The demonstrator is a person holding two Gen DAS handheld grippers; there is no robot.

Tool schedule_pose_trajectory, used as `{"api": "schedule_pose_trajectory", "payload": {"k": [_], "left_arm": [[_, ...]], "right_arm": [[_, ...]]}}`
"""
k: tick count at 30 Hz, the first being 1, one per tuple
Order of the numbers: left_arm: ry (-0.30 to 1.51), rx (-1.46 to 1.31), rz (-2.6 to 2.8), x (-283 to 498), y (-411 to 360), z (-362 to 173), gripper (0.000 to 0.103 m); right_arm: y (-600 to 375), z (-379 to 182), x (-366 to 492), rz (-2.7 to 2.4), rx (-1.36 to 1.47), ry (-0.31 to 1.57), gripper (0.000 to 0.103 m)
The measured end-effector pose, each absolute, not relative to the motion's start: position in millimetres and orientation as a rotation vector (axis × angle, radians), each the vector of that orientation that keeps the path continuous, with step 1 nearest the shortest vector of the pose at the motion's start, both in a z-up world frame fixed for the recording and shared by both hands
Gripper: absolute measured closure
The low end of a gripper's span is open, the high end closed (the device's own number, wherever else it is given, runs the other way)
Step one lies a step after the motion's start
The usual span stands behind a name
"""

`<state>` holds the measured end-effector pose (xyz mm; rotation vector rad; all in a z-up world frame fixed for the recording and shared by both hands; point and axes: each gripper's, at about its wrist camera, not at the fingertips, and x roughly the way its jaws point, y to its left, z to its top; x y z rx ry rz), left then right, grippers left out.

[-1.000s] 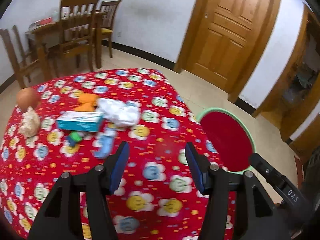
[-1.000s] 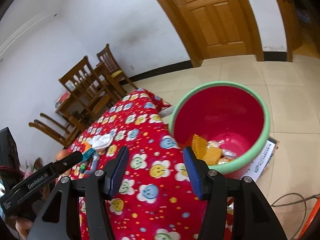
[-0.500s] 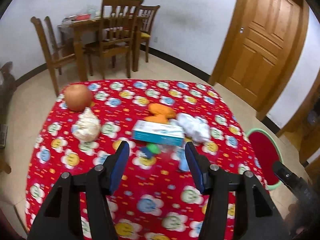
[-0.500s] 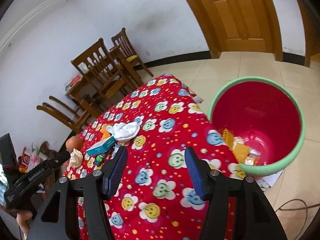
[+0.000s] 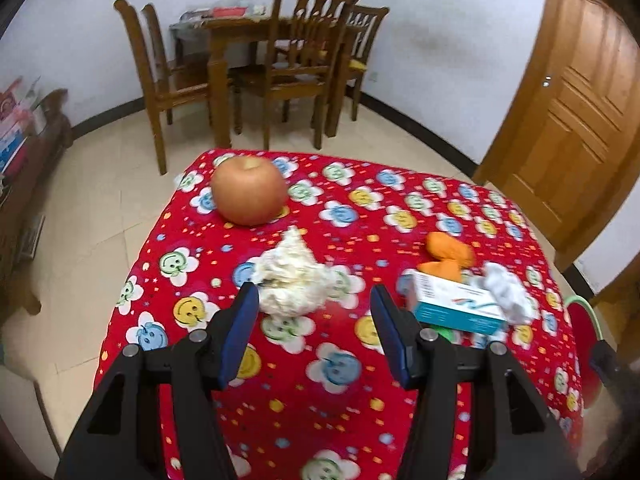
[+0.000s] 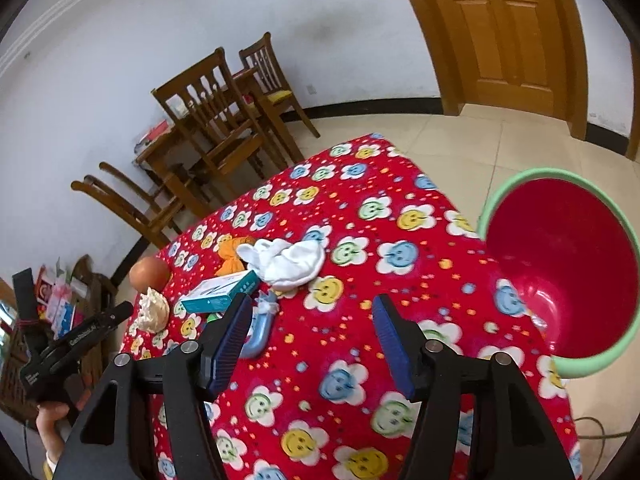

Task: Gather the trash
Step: 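Grasp the crumpled white tissue with the left tool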

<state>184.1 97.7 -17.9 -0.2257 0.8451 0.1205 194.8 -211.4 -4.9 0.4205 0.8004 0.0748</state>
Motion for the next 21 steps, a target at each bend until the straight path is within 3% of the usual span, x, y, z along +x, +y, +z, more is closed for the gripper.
{"api": "schedule_pose_trajectory", "payload": {"k": [21], "left_arm": [[0.885,-0.314,0.118,217,119,-65,0.045]], "right_arm": [[-182,-40,269,0.072,0.366,0.899,0.035]]}}
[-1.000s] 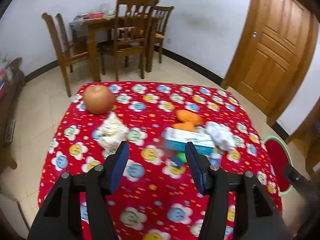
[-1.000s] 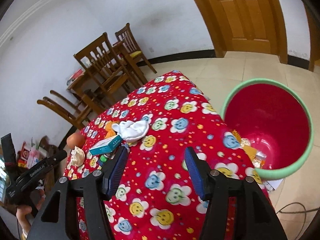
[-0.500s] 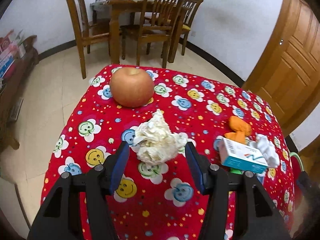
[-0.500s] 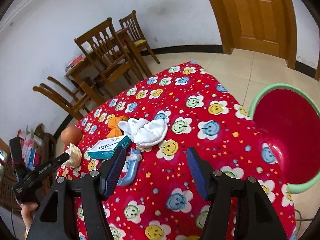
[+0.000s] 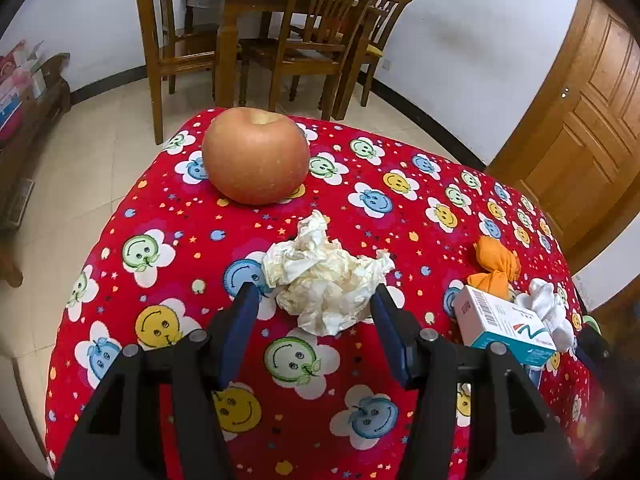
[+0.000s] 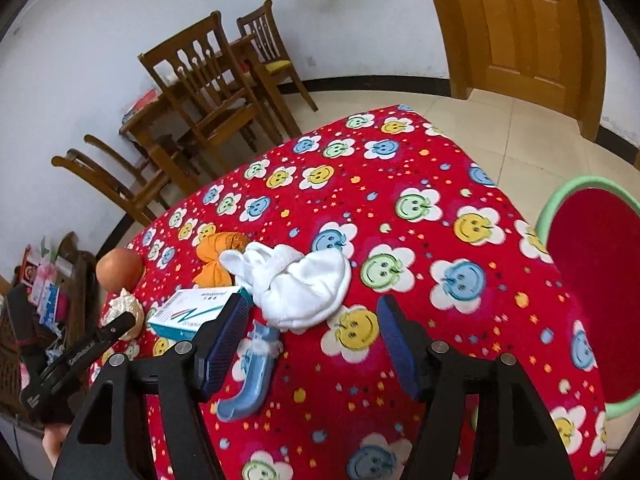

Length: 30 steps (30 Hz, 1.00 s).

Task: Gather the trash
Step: 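Grasp the crumpled white tissue with the left tool, then grasp the white cloth with the right tool while the left tool holds the tissue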

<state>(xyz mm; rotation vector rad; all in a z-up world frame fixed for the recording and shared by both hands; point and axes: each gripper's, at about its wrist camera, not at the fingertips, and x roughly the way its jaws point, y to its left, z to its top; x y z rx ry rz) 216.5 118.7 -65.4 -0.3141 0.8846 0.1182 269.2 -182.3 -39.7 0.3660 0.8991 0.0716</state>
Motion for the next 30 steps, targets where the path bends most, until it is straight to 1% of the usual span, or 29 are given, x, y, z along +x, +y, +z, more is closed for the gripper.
{"api": "schedule_pose_trajectory", "payload": {"k": [8,9,10,11,12,14,17,22,26,30], "left_arm": [[0.883,-0.319,0.100,220,122,-72,0.046],[0.882,-0.316,0.099,220,122,-73,0.047],[0.882,-0.312,0.097,220,122,-73,0.053],[0.883,-0.309,0.092,220,122,-73,0.055],[0.883,-0.310,0.089,220,121,-73,0.056],[0.879,-0.305,0.090,220,120,-73,0.059],[0.875,-0.298,0.088,219,119,-72,0.062],[0.865,-0.300,0.084,218,118,-70,0.065],[0.856,-0.300,0.075,215,116,-68,0.065],[0.843,-0.294,0.058,211,112,-62,0.065]], "right_arm": [[-171,-58,294,0.068,0.355,0.925,0.035],[-172,-61,295,0.071,0.362,0.926,0.035],[-172,-62,295,0.070,0.365,0.926,0.035],[-172,-63,296,0.069,0.368,0.923,0.035],[-173,-64,295,0.067,0.370,0.915,0.038],[-173,-64,295,0.069,0.368,0.911,0.048],[-173,-66,296,0.078,0.369,0.913,0.059],[-174,-62,293,0.088,0.370,0.901,0.074],[-177,-54,284,0.075,0.366,0.873,0.077],[-185,-44,274,0.064,0.376,0.847,0.077]]}}
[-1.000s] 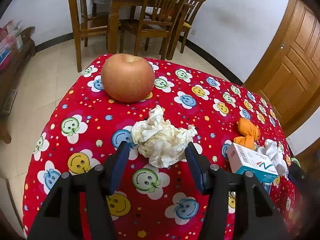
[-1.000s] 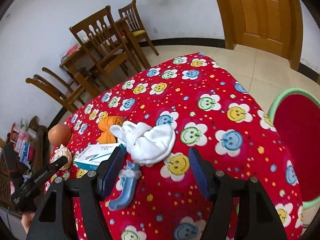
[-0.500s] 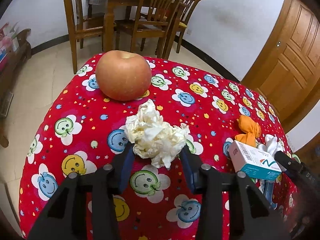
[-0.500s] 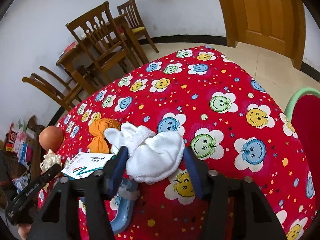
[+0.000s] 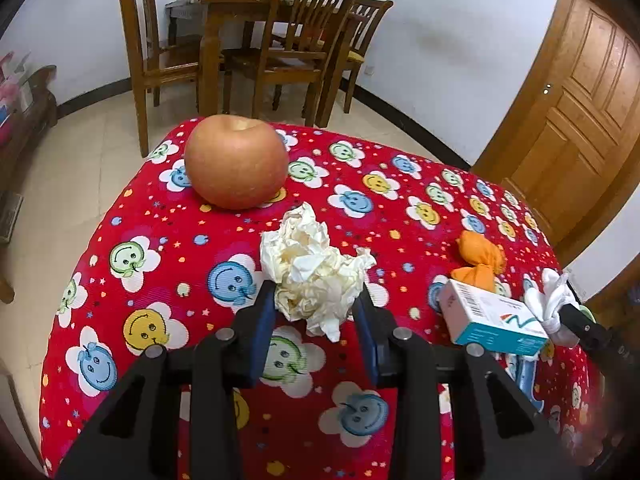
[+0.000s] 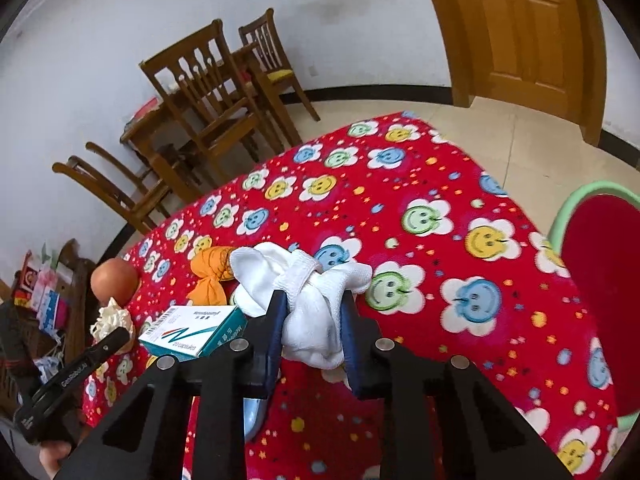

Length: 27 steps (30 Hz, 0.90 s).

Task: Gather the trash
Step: 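Grasp the white cloth with the right tool while the left tool holds the tissue, then carry the white cloth over the red bin and open the right tool while left holds tissue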

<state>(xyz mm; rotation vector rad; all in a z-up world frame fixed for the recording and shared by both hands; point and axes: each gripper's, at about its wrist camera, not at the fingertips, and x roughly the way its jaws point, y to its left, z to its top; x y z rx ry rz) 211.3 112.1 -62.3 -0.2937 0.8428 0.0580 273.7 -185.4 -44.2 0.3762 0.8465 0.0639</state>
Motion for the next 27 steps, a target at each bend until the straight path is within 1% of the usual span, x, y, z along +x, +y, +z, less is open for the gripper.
{"api": "schedule_pose_trajectory", "payload": {"k": [18,27], "left_arm": [[0.755,-0.256,-0.080,176,74,-16,0.065],[0.743,-0.252,-0.152,153,47,-3,0.065]], "right_arm": [[-215,-14,215,0.041,0.435,0.773,0.077],[-226,-1,187,0.036,0.446,0.731,0.077]]}}
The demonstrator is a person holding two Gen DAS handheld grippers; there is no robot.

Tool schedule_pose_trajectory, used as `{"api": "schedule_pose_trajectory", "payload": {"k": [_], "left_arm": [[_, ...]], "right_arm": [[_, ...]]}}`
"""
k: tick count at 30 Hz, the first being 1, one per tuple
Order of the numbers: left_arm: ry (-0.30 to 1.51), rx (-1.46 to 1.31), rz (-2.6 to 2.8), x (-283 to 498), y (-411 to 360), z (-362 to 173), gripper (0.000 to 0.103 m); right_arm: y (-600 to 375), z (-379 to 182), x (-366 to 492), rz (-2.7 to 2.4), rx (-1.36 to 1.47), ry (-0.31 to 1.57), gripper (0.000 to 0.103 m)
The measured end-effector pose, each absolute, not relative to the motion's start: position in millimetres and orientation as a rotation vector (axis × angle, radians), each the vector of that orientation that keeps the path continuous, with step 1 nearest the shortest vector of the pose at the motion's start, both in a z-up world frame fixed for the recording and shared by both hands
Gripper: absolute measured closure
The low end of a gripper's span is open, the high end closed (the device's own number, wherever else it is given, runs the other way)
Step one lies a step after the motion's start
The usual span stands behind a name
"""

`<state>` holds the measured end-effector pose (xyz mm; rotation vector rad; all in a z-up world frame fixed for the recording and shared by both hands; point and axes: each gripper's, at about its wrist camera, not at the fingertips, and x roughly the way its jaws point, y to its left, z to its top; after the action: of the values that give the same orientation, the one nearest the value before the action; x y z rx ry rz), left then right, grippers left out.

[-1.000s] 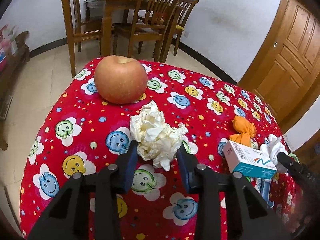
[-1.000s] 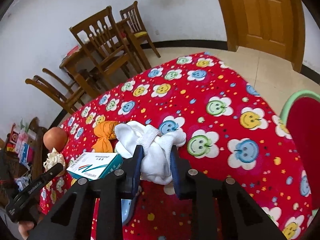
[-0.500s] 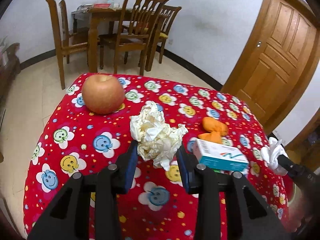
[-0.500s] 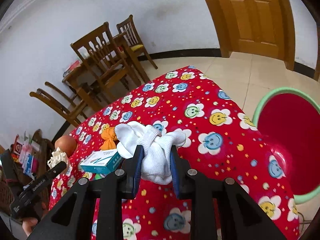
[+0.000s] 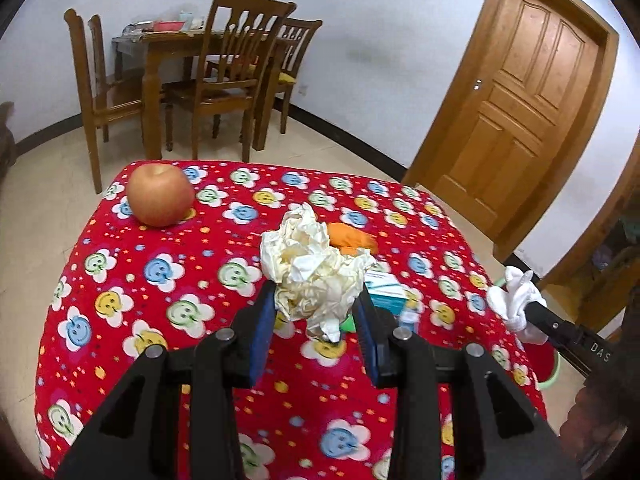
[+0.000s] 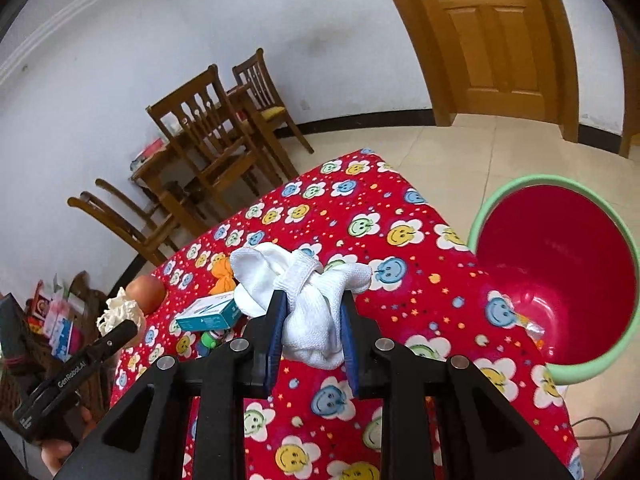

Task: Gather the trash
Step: 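Carry the white cloth over the red bin and open the right tool while left holds tissue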

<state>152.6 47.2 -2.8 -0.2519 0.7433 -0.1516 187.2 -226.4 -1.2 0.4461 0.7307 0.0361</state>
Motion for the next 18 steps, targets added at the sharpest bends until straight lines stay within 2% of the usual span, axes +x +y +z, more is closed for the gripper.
{"api": "schedule_pose_trajectory", "payload": {"k": [18], "left_arm": [[0.743,-0.211,-0.264,125,-10,12,0.065]], "right_arm": [[-260,13,147,-0.001,0.490,0.675,0.077]]}}
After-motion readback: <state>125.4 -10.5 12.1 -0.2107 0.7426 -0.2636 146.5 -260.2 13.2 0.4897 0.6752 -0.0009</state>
